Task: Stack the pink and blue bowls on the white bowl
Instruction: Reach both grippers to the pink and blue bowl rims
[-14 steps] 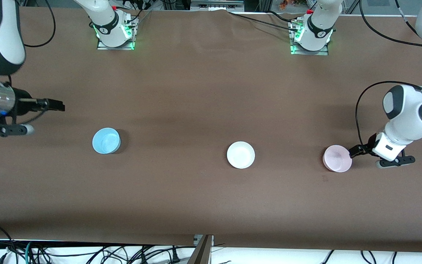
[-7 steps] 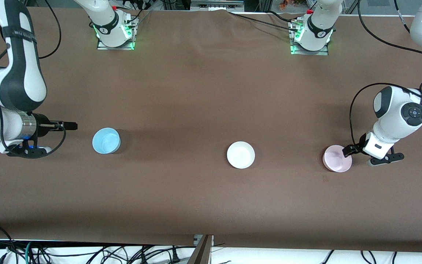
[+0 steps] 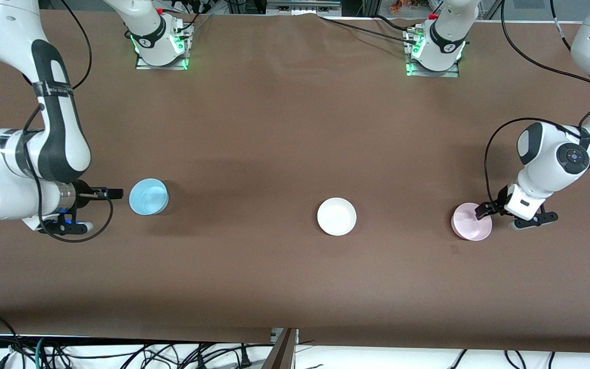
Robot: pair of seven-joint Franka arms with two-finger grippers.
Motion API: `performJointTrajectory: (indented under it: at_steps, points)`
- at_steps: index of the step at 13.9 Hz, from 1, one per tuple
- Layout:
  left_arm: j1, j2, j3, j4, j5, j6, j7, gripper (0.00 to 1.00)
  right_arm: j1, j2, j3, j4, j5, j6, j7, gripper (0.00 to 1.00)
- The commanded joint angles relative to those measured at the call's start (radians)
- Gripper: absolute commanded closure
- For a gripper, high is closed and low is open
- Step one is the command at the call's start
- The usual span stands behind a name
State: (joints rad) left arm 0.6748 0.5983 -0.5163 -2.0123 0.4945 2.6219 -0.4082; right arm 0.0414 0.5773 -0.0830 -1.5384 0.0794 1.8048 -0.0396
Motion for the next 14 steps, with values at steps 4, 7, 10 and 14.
performJointTrajectory:
  at_steps: [4,7,10,14]
  points:
    - [0.005,-0.012,-0.007,-0.005,0.03,0.007,-0.011,0.32,-0.011,-0.014,0.006,-0.098,0.022,0.138,-0.038,0.0]
    - [0.003,-0.015,-0.008,0.003,0.03,0.001,-0.007,0.43,-0.017,-0.014,0.006,-0.147,0.054,0.226,-0.052,0.0]
    - [0.003,-0.022,-0.01,0.009,0.03,-0.002,-0.004,0.56,-0.017,-0.017,0.008,-0.227,0.057,0.35,-0.06,0.0]
    - [0.003,-0.026,-0.011,0.01,0.03,-0.003,-0.003,0.67,-0.017,-0.028,0.008,-0.276,0.108,0.413,-0.092,0.01]
